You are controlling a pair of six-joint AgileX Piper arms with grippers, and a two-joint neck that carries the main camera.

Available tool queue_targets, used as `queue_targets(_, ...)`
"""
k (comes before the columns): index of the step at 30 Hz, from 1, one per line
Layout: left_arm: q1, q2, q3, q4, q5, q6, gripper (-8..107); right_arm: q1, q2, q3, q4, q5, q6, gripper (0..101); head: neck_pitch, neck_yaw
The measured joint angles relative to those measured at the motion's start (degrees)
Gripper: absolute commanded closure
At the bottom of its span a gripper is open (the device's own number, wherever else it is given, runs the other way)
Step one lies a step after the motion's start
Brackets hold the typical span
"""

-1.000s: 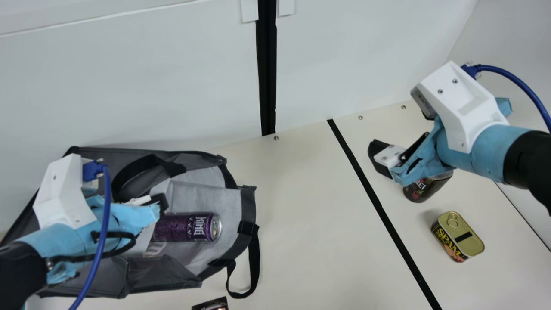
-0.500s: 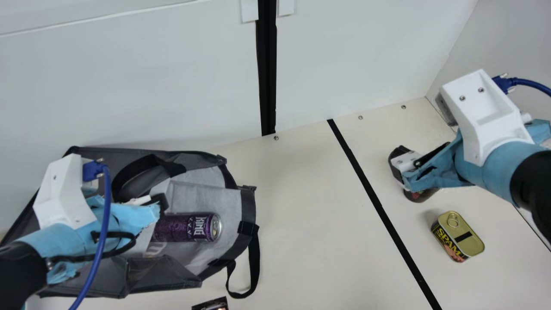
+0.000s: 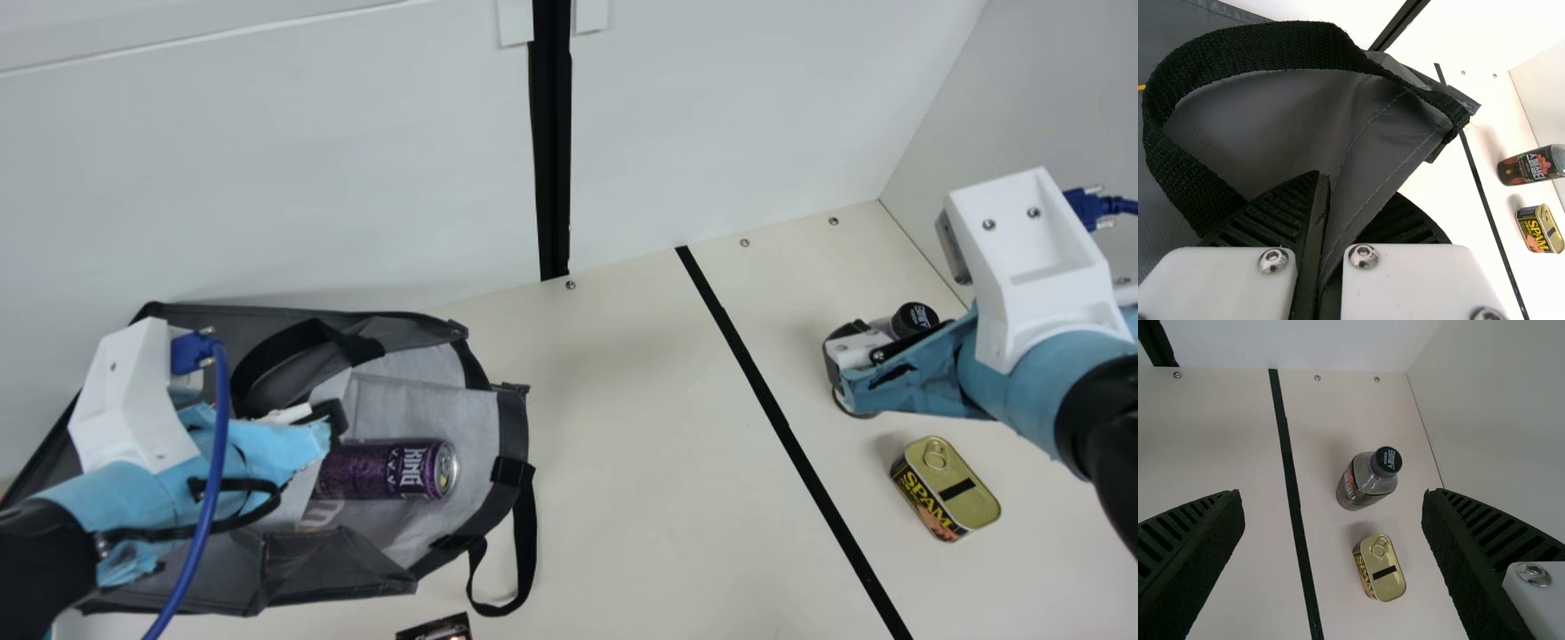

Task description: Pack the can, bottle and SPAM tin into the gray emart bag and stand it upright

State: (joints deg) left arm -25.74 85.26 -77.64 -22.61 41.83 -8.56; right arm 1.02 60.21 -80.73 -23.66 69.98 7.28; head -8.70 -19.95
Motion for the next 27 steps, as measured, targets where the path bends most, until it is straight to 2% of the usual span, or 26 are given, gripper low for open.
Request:
queue_targets(15, 0.0, 0.0, 0.0, 0.0, 0.0, 0.0, 107, 1.5, -3.4, 7.1, -4.8, -0.1, 10.0, 6, 0.0, 0.1)
queue_targets(27, 0.0, 0.0, 0.0, 0.0, 0.0, 0.0, 107, -0.4, -5.9, 9.7, -5.6, -0.1, 11.2, 6, 0.0, 0.0)
